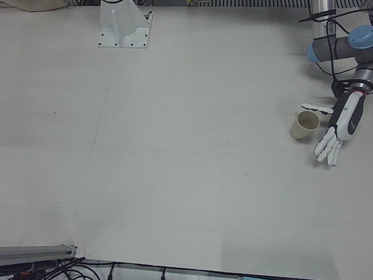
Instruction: Pour water
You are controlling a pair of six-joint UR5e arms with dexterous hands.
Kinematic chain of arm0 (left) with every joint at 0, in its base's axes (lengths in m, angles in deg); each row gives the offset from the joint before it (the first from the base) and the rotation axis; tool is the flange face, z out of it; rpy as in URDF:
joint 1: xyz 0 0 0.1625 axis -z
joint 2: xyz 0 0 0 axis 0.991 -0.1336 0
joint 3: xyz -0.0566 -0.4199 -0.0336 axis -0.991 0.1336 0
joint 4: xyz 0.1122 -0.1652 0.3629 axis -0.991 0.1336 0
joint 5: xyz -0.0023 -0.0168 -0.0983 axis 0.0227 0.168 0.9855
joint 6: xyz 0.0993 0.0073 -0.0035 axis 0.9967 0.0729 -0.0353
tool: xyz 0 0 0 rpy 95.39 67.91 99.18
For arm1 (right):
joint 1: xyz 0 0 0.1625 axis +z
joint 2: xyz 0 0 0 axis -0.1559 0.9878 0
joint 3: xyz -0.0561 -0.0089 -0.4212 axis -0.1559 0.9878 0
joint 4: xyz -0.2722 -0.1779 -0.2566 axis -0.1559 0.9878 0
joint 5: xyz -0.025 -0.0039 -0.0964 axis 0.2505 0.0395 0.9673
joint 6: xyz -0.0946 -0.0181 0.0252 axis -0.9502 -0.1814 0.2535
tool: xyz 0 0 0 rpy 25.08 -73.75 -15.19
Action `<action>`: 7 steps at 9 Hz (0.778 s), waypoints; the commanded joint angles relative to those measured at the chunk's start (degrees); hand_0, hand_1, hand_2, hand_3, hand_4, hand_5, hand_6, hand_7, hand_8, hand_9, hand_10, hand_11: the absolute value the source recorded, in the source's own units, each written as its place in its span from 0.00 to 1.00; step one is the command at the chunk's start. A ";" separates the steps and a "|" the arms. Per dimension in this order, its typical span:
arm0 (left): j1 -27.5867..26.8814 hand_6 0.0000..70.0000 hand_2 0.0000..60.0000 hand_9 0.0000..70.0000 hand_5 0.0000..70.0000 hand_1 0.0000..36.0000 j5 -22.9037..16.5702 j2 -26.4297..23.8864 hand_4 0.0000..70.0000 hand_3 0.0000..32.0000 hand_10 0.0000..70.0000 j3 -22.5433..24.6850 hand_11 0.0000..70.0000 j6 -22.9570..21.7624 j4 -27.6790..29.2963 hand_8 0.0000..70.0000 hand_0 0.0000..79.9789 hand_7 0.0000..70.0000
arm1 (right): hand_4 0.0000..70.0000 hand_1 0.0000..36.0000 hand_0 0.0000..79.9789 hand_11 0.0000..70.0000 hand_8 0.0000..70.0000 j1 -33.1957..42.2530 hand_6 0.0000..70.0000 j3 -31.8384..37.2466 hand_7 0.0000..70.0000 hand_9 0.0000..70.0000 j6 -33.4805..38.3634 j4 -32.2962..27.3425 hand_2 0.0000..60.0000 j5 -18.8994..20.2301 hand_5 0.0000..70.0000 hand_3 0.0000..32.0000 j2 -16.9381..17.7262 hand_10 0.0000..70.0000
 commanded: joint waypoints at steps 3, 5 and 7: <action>-1.77 0.01 0.04 0.02 0.00 0.38 0.00 -0.18 0.19 0.34 0.00 0.88 0.02 -0.13 0.00 0.00 0.65 0.18 | 0.23 0.28 0.57 0.32 0.29 -0.01 0.45 0.09 0.75 0.43 -0.03 0.00 0.35 0.00 1.00 0.00 0.00 0.22; -3.08 0.02 0.05 0.02 0.04 0.42 0.26 -0.18 0.20 0.33 0.00 1.85 0.02 -0.13 -0.09 0.00 0.66 0.19 | 0.22 0.28 0.57 0.32 0.29 -0.01 0.44 0.17 0.74 0.43 -0.12 0.00 0.34 -0.17 1.00 0.00 0.09 0.22; -3.26 0.01 0.04 0.02 0.16 0.47 0.26 -0.18 0.25 0.41 0.00 2.21 0.03 -1.70 -0.26 0.00 0.70 0.19 | 0.20 0.27 0.57 0.32 0.28 -0.01 0.43 0.26 0.71 0.41 -0.12 0.00 0.33 -0.26 1.00 0.00 0.26 0.21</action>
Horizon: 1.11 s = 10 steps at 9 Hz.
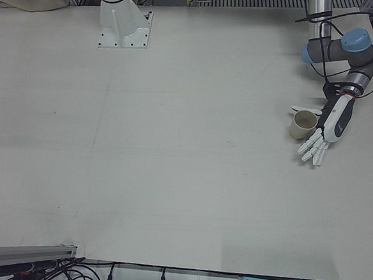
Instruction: Pour water
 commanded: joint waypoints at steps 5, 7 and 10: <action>-0.47 0.14 0.00 0.05 1.00 0.28 1.92 0.00 0.87 0.00 0.03 1.21 0.05 -6.34 -1.94 0.03 0.68 0.33 | 0.16 0.25 0.56 0.29 0.26 0.09 0.38 0.08 0.65 0.38 0.07 0.00 0.28 -0.22 1.00 0.00 0.72 0.20; -0.47 0.19 0.00 0.06 1.00 0.58 2.01 0.08 1.00 0.00 0.05 3.66 0.09 -7.84 -5.10 0.06 0.95 0.38 | 0.14 0.25 0.56 0.29 0.25 0.09 0.37 0.08 0.63 0.37 0.16 0.00 0.28 -0.22 1.00 0.00 0.72 0.19; -0.56 0.22 1.00 0.08 1.00 1.00 3.24 0.08 1.00 0.00 0.09 5.95 0.18 -12.75 -7.29 0.08 1.00 0.41 | 0.12 0.25 0.56 0.30 0.25 0.01 0.36 4.17 0.63 0.37 0.25 -1.05 0.27 -0.31 1.00 0.00 0.28 0.20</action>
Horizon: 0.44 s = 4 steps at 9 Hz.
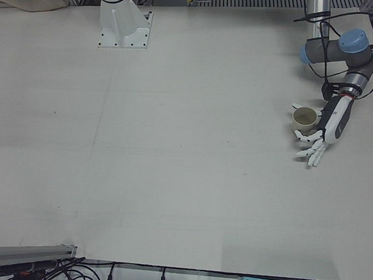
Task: Pour water
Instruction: 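Reach the right hand to the white paper cup and grasp it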
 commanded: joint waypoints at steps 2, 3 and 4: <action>-0.13 0.23 1.00 0.09 1.00 1.00 1.67 -0.08 1.00 0.00 0.10 4.33 0.19 -5.48 -4.85 0.09 1.00 0.44 | 0.12 0.22 0.53 0.38 0.28 -0.64 0.34 29.28 0.56 0.40 0.19 -17.60 0.29 -0.35 1.00 0.00 -8.04 0.26; -0.05 0.24 1.00 0.09 1.00 1.00 1.67 -0.08 1.00 0.00 0.10 5.30 0.18 -6.10 -5.82 0.09 1.00 0.45 | 0.10 0.22 0.52 0.50 0.28 -1.43 0.28 42.04 0.47 0.40 -0.15 -26.95 0.28 -0.96 1.00 0.00 -12.78 0.34; -0.05 0.24 1.00 0.09 1.00 1.00 1.67 0.01 1.00 0.00 0.10 5.48 0.18 -7.06 -6.44 0.09 1.00 0.45 | 0.20 0.28 0.56 0.48 0.27 -3.18 0.32 47.04 0.52 0.39 -2.25 -29.74 0.32 -1.32 1.00 0.00 -15.00 0.33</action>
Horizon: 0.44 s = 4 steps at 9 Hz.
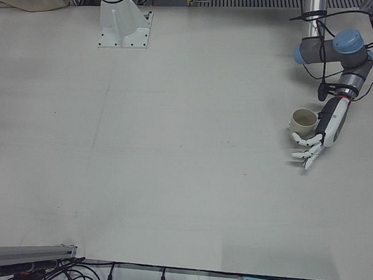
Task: Pour water
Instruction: 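Reach the right hand to the white paper cup and grasp it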
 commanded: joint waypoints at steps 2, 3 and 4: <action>0.02 0.23 1.00 0.09 1.00 1.00 0.18 0.06 1.00 0.00 0.09 1.48 0.18 -3.40 -2.26 0.09 1.00 0.44 | 0.30 0.53 0.65 0.30 0.15 -6.33 0.24 20.98 0.41 0.21 -12.30 -14.77 0.37 -1.32 0.73 0.00 -7.75 0.19; 0.02 0.22 1.00 0.09 1.00 1.00 0.26 0.06 1.00 0.00 0.09 1.48 0.17 -3.84 -2.35 0.08 1.00 0.44 | 0.22 0.50 0.64 0.19 0.08 -9.05 0.15 20.64 0.26 0.10 -13.83 -14.86 0.23 -2.45 0.36 0.00 -7.84 0.11; 0.11 0.21 1.00 0.08 1.00 1.00 0.26 0.15 1.00 0.00 0.09 1.48 0.17 -4.11 -2.35 0.08 1.00 0.43 | 0.11 0.44 0.63 0.14 0.05 -12.21 0.06 20.37 0.11 0.04 -14.28 -14.68 0.11 -3.07 0.08 0.00 -7.84 0.08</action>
